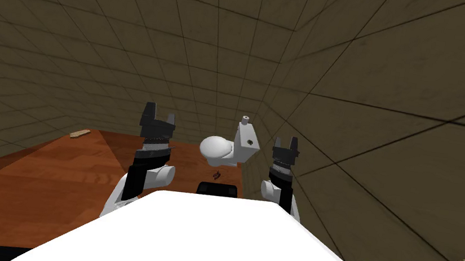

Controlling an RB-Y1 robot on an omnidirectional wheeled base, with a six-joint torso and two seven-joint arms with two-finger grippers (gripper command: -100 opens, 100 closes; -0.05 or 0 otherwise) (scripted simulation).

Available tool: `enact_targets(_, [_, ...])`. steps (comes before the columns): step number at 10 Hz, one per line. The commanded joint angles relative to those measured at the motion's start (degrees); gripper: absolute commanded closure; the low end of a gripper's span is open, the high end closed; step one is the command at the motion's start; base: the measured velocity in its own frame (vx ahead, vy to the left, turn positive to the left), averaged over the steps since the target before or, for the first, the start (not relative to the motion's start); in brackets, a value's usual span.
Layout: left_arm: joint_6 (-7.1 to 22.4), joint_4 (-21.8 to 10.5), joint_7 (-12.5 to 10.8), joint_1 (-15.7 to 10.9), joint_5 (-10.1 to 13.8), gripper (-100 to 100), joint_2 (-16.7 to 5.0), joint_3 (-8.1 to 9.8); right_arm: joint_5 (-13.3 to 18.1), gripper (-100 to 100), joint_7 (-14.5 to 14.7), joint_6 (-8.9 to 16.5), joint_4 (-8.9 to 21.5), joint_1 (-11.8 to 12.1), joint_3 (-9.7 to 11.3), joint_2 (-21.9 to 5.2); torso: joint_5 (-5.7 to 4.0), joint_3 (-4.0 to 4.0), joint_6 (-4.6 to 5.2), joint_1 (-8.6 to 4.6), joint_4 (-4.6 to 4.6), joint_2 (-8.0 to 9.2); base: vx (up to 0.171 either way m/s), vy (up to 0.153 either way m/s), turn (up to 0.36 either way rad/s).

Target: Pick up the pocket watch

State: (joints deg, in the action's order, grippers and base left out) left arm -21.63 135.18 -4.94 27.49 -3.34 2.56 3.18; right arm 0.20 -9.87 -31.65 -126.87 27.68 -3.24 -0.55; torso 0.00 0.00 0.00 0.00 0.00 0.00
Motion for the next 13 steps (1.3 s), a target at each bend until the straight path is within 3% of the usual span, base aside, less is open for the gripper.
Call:
enact_targets(1, [0.0, 0.0, 0.0, 0.0, 0.0, 0, 0.0, 0.0, -0.47, -100, -0.7, -0.24, 1.05, 0.6, 1.04, -2.38, 0.0, 0.0, 0.0, 0.0, 0.0, 0.0, -0.008, 0.043, 0.079])
enact_targets(7, [0.0, 0.0, 0.0, -0.01, 0.0, 0, 0.01, -0.01, -3.09, -100, -4.21, -1.3, 7.11, 3.98, 7.25, -12.46, 0.1, 0.04, -0.02, 0.44, 0.01, 0.07, -0.008, 0.098, 0.118])
enact_targets(8, [0.0, 0.0, 0.0, -0.01, 0.0, 0, 0.01, -0.01, -3.09, -100, -4.21, -1.3, 7.11, 3.98, 7.25, -13.26, 0.11, 0.04, -0.01, 0.49, 0.01, 0.07, -0.007, 0.083, 0.042])
enact_targets(10, [0.0, 0.0, 0.0, -0.01, 0.0, 0, 0.01, -0.01, -4.31, -100, -5.61, -1.61, 10.21, 5.45, 10.05, -17.21, 0.06, 0.03, -0.01, 0.27, 0.01, 0.06, -0.007, 0.086, 0.166])
enact_targets(11, [0.0, 0.0, 0.0, -0.01, 0.0, 0, 0.01, -0.01, -4.31, -100, -5.61, -1.61, 10.21, 5.45, 10.05, -18.17, 0.08, 0.03, -0.02, 0.36, 0.01, 0.05, -0.002, 0.069, 0.043])
enact_targets(13, [0.0, 0.0, 0.0, 0.0, 0.0, 0, 0.01, -0.01, -5.63, -100, -6.97, -1.82, 13.71, 7.01, 13.07, -22.11, 0.06, 0.04, -0.01, 0.25, 0.01, 0.07, -0.01, 0.097, 0.167])
